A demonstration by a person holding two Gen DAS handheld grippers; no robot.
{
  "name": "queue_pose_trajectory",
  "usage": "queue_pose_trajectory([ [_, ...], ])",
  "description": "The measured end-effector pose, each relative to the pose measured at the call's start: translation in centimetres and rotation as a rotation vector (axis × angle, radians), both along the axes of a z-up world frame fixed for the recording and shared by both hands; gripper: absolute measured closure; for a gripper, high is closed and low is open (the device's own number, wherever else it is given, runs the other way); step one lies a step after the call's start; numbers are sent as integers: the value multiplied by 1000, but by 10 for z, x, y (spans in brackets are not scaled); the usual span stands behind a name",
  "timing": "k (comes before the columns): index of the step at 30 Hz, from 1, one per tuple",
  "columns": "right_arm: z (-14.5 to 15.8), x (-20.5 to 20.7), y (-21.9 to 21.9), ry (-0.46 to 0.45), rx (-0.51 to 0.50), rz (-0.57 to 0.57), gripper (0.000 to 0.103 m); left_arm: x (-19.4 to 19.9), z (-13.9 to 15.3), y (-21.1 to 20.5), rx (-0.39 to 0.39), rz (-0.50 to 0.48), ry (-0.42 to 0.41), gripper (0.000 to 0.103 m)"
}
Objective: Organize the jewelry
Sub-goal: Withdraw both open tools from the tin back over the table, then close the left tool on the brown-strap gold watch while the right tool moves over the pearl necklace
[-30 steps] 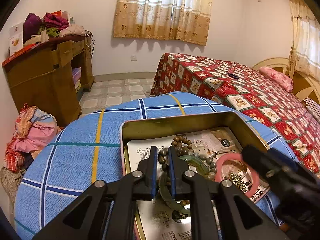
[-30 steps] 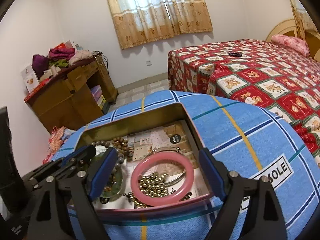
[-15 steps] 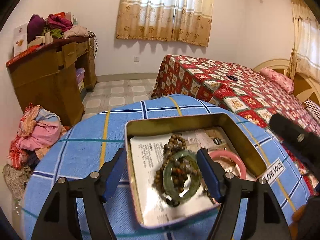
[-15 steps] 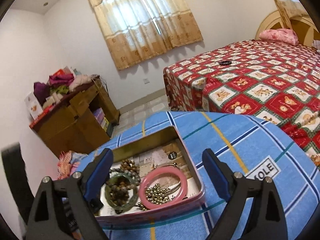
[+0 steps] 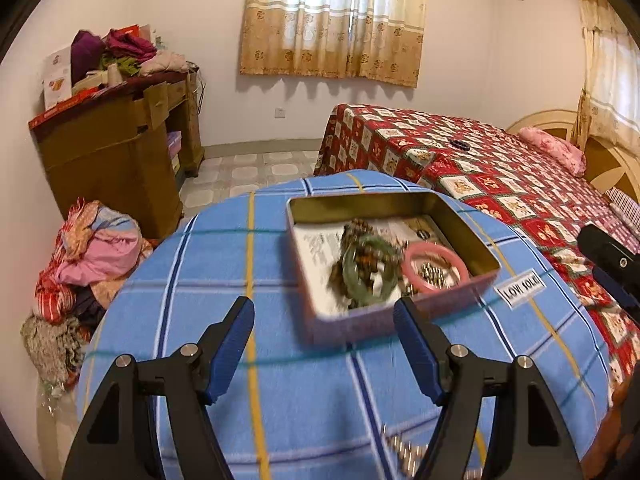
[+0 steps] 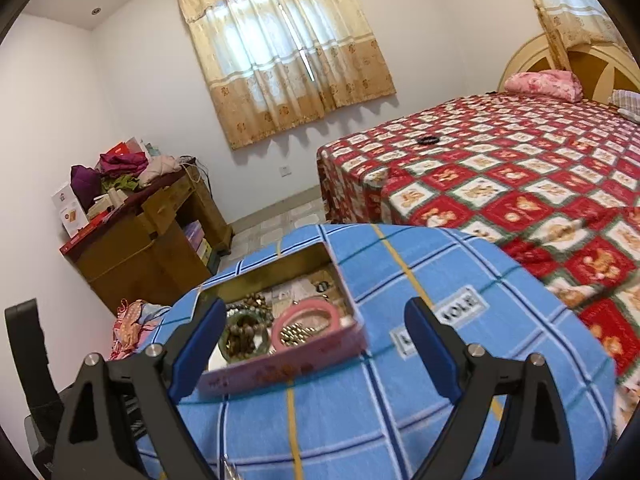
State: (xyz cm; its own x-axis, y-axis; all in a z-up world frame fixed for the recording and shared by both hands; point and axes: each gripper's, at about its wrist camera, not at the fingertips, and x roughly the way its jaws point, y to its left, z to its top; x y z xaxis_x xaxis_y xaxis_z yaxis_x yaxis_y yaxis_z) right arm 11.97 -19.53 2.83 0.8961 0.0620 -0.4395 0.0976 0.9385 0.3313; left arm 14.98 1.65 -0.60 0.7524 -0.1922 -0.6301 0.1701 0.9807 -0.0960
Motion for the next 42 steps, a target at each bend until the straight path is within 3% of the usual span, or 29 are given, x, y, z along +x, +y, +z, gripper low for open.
queue_pose_trajectory([
  [10,-29,-51,-13,99,-44,33,10,-64,-26,26,-3,3,41,31],
  [16,-49,-70,-13,173,-80,78,15,-80,-36,30,13,-26,67,31],
  [20,-58,-83,-8,200,-96,121,23,-87,-39,31,-6,-59,81,31],
  [22,-61,-86,-3,210,-90,149,33,-91,-40,29,10,-68,82,31],
  [23,-62,-86,0,217,-78,175,37,-93,-41,28,19,-64,82,31],
  [31,-64,-85,49,213,-88,391,38,-97,-35,44,13,-22,64,31],
  [42,-90,-76,103,310,-232,559,42,-106,-32,60,-22,13,67,31],
])
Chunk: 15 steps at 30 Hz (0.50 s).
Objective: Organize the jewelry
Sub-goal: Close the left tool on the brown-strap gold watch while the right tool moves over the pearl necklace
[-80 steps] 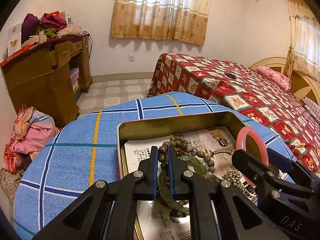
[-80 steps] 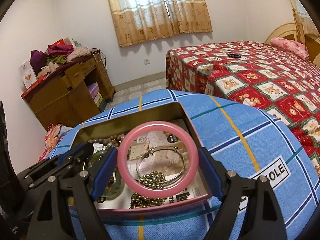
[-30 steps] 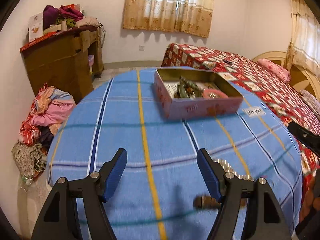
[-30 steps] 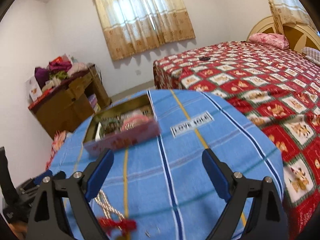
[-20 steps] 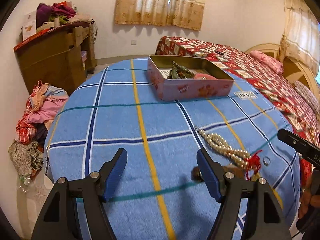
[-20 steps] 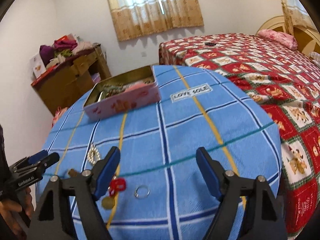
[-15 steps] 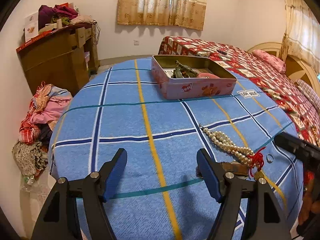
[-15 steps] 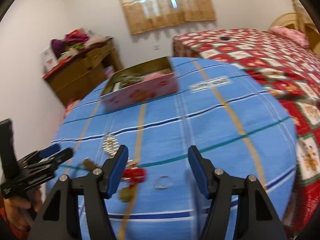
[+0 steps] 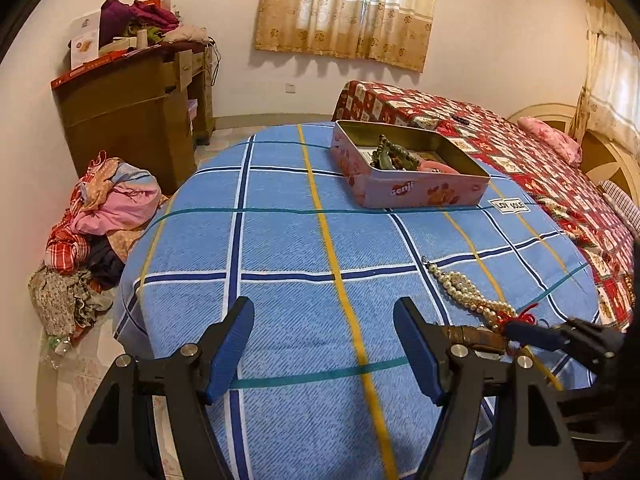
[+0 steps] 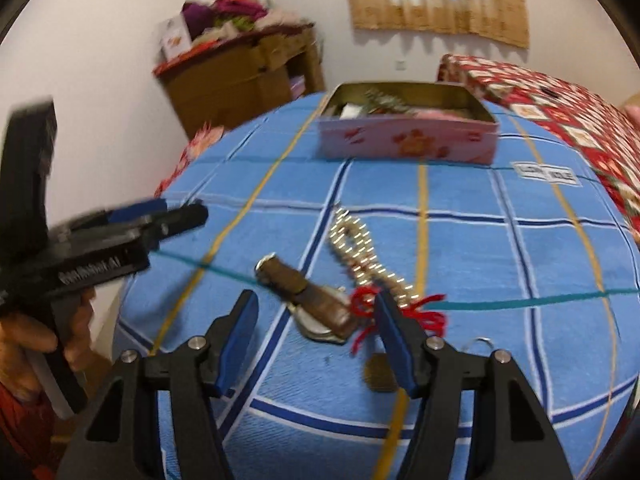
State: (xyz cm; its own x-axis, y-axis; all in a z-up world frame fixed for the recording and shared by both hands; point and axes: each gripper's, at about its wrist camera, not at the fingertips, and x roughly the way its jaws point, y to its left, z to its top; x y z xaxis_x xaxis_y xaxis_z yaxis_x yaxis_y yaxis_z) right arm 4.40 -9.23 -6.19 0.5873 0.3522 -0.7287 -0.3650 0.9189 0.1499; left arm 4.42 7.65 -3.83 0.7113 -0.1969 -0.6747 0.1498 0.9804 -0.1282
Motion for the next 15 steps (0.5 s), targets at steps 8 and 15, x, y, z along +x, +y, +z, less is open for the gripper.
queue_pose_trajectory([
  [8,-8,4,8,-1,-93,9,43,-1,-1,8,-30,18,13,31],
  [15,-5,9,1,37,-83,-7,60,-4,3,13,-52,22,5,31],
])
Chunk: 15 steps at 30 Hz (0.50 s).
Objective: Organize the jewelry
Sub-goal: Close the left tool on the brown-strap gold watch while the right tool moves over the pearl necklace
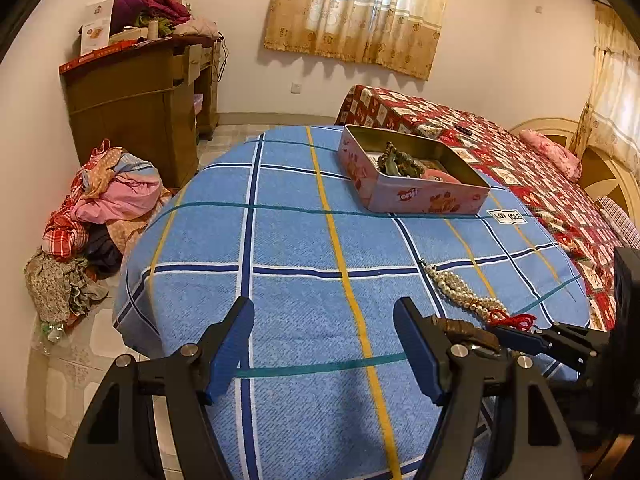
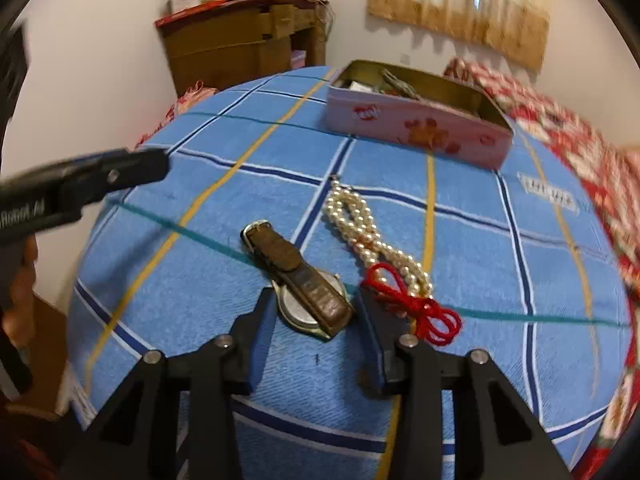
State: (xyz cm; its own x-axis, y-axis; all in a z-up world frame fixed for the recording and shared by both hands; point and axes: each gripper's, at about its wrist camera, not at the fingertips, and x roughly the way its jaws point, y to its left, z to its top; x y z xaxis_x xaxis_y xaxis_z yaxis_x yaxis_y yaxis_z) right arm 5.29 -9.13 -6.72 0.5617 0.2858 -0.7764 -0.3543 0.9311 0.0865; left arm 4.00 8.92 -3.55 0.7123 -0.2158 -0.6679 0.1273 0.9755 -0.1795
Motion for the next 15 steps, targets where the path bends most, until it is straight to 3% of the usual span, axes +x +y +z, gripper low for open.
queue_pose_trajectory([
  [7,10,23,-57,130,414,-100,64,2,-6,-7,1,-19,18,31],
  [8,11,29,-67,147,474,-122,77,2,-6,-8,1,-22,19,31],
  [9,11,33,-73,158,501,-136,88,3,-6,-9,1,-25,20,31],
  [15,10,53,-90,119,434,-211,85,3,-7,-19,23,-65,16,31],
])
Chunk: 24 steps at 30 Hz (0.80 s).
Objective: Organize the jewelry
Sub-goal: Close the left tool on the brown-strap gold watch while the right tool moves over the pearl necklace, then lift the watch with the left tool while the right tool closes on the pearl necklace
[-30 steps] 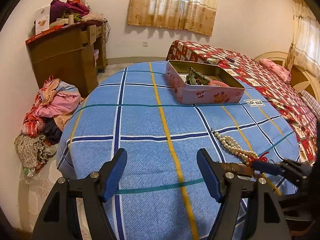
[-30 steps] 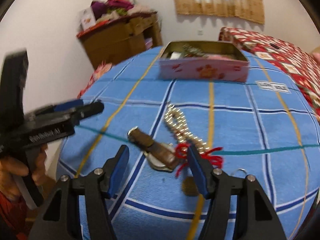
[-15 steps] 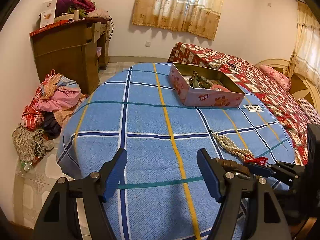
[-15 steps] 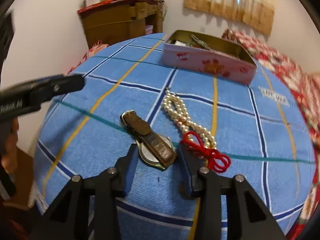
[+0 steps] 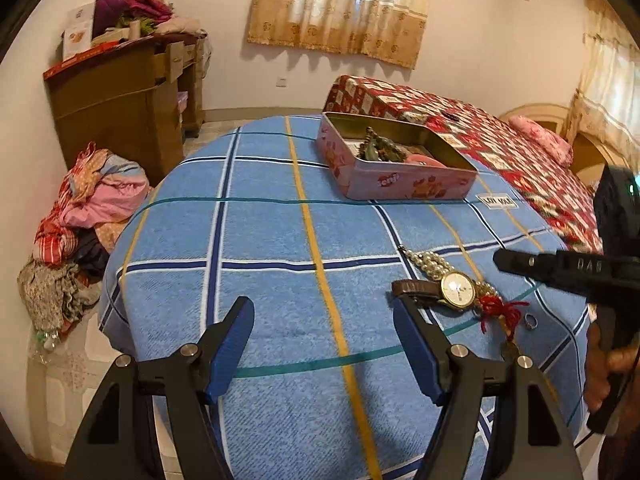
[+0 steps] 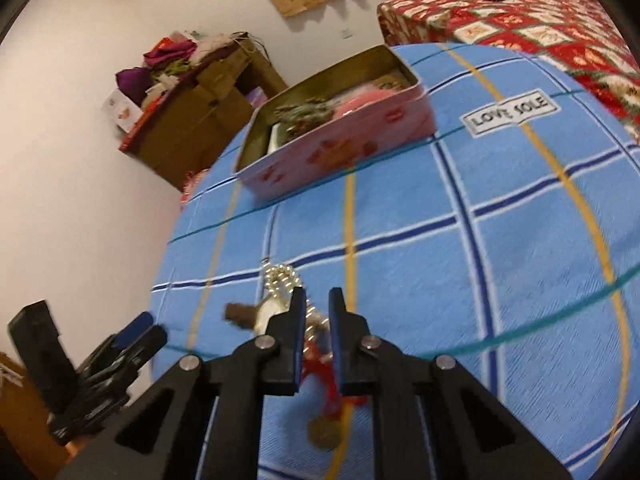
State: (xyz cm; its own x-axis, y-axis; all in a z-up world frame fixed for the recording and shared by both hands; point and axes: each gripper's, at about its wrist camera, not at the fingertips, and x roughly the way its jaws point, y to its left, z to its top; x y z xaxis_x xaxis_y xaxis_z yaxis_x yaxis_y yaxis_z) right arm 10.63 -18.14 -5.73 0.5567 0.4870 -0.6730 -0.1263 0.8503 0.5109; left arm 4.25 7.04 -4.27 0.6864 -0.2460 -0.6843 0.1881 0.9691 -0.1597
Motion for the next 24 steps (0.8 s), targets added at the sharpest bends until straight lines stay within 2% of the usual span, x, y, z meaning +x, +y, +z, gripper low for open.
queue_pose_trajectory([
  [2,3,-4,0,-26,-9,-8,84,1,-2,-6,7,-32,1,31],
  [4,6,-11,2,-47,-24,-12,75,2,-2,-16,3,-106,-5,31],
  [6,9,-16,1,-66,-39,-29,46,4,-1,-29,3,-201,-7,31],
  [7,11,-17,0,-74,-55,-42,41,6,-1,-39,13,-271,-9,31],
  [10,15,-15,-4,-85,-77,-54,39,5,1,-64,31,-436,-42,31],
  [12,16,-14,-12,-81,-75,-70,39,7,0,-77,48,-504,-66,31],
  [15,17,-15,-23,-79,-70,-106,39,20,-6,-91,60,-557,-57,31],
  [17,16,-16,-29,-71,-56,-122,39,30,-10,-95,71,-567,-3,45],
  [20,16,-18,-32,-73,-50,-127,39,37,-10,-97,70,-604,28,46],
  [24,16,-17,-35,-71,-35,-136,39,40,-15,-107,149,-620,44,46],
])
